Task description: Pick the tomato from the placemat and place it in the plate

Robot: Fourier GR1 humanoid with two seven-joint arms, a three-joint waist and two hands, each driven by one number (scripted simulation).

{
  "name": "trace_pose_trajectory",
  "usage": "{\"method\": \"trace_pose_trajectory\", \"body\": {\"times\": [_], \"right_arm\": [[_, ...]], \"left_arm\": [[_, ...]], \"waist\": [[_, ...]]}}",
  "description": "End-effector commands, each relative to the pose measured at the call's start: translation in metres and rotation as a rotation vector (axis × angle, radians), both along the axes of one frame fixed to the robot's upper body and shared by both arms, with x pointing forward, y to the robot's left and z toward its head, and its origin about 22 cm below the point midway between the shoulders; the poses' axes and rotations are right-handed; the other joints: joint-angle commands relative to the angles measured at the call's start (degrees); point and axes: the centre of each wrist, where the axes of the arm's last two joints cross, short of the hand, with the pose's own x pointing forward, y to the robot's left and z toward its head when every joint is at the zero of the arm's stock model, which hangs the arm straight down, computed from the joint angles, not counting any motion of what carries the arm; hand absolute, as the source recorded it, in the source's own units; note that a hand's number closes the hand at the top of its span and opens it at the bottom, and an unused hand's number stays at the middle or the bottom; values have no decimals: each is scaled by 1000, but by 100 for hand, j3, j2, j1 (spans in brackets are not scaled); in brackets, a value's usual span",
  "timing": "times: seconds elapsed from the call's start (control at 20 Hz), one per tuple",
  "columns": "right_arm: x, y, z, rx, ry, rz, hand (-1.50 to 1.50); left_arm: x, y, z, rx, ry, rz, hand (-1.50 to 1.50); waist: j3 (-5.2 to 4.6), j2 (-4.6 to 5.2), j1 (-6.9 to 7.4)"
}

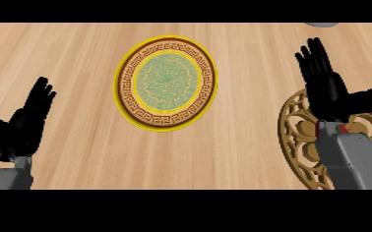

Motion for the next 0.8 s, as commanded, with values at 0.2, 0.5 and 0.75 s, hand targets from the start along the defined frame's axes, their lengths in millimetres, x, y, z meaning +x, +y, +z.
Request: {"method": "trace_pose_trajectory", "body": {"times": [0.2, 0.5, 0.75], "right_arm": [[6, 68, 31, -210, -111, 481, 150], [-23, 50, -30, -779, 17, 132, 150], [-56, 63, -63, -426, -87, 32, -150]], "left_arm": [[38, -32, 76, 98, -203, -214, 0], [40, -58, 83, 54, -218, -283, 0], [42, -70, 95, 68, -206, -290, 0]], "waist": [[-81, -246, -22], [-88, -246, -169], [-78, -223, -193]]}}
